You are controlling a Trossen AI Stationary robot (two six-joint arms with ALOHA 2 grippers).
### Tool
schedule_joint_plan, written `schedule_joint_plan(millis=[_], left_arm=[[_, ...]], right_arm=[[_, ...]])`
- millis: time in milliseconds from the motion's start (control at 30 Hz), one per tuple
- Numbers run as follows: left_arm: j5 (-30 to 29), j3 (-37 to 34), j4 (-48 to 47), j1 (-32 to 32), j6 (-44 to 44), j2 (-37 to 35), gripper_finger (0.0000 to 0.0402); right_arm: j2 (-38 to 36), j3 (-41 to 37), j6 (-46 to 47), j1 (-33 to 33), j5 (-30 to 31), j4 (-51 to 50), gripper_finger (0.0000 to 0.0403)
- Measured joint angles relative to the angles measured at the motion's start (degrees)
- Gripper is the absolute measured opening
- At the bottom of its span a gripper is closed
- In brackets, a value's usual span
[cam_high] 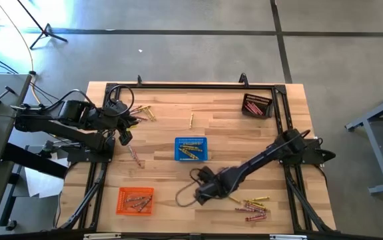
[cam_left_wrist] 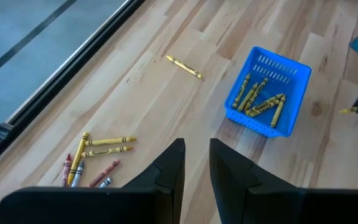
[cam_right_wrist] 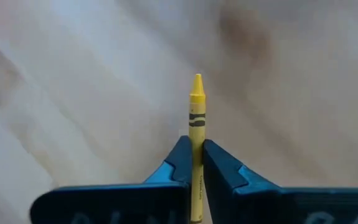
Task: Sort crayons
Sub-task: Put the yellow crayon into the blue basket
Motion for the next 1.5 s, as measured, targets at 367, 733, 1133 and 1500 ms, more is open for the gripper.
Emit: schedule_joint_plan(millis=[367,733,1133,1500], left_arm=[[0.1,0.0,0.0,0.0,-1.0,0.0,0.0060],[0.2,0.0,-0.1,0.0,0.1,0.0,0.0060],[-0.2,0.0,-0.2,0.0,3.4,0.0,0.0060],[-0.2,0.0,-0.5,0.0,3.5,0.0,0.0060]], right_arm=[[-0.3,13.9,-19.9,-8.2,13.2,-1.2,0.0006],[-0.4,12.9,-33.1,-18.2,9.3,-5.0,0.0006],[-0.5,10.8,-34.5,-20.8,6.0,-10.0,0.0035],[-0.5,12.3,-34.6,-20.9,4.3,-12.7,0.0122]])
